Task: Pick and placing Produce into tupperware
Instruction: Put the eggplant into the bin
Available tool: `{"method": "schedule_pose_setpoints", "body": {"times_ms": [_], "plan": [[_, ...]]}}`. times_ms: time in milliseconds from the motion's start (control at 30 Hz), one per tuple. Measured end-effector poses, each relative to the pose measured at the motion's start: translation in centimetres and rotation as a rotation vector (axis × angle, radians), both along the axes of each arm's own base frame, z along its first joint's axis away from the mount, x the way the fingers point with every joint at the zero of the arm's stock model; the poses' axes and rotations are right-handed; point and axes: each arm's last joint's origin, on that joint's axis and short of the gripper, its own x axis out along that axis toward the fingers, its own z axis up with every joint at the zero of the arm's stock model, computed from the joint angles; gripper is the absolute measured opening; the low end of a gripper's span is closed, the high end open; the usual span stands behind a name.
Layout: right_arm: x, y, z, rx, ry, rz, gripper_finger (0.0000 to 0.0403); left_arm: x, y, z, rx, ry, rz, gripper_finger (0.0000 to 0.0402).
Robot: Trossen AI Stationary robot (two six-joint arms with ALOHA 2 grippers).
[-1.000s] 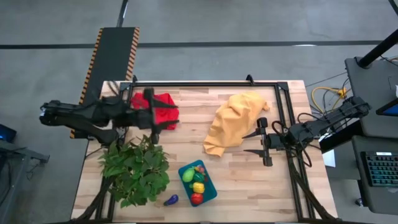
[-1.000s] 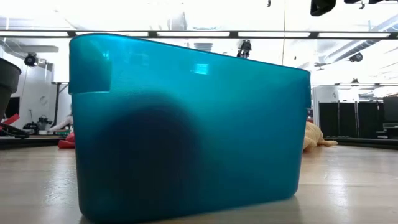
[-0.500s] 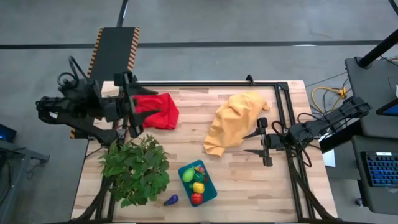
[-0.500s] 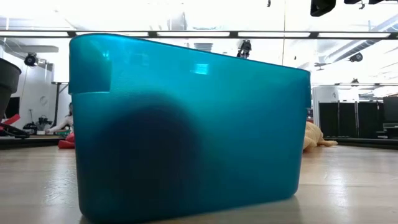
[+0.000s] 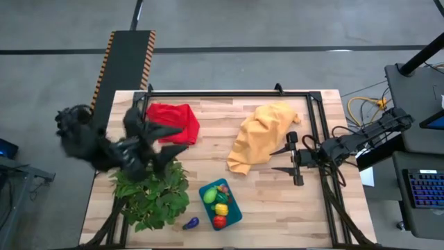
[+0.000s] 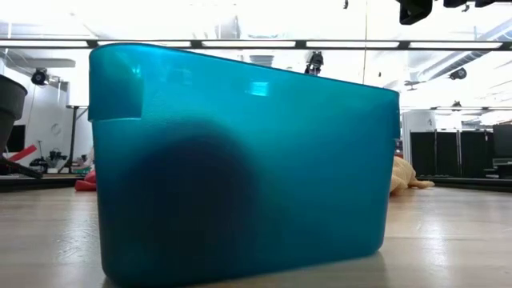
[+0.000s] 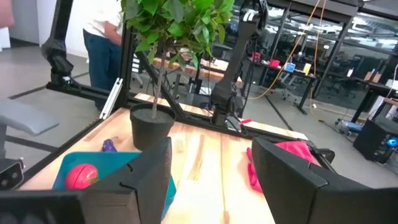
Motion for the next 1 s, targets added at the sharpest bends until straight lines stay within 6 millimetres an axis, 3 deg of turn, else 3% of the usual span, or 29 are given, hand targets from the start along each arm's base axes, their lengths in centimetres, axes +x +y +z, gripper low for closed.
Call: {"method": "schedule_pose_setpoints", "body": {"times_ms": [133, 400, 500, 700, 1000], "plan": [[0.0, 0.0, -0.1, -0.003, 0.007, 0.000, 0.0215, -1.0, -2.4, 0.7, -0.027, 0.005, 0.005, 0.0205], [0.0, 0.0, -0.1, -0.003, 0.006, 0.000, 0.0215, -1.6, -8.6, -1.1, 0.093, 0.106, 0.107, 0.0205], [0.0, 0.0, -0.1, -0.003, 0.005, 0.000, 0.0215, -2.1, -10.6, -1.2, 0.101, 0.106, 0.066, 0.0205], [0.0, 0.0, 0.0, -0.009, 0.004, -0.001, 0.0215, -4.3, -12.7, -0.1, 0.040, 0.078, -0.026, 0.0205], [0.0, 0.0, -0.1, -0.014, 0.003, -0.001, 0.0215, -6.2, -16.7, -1.2, 0.037, 0.087, -0.115, 0.0205]]}}
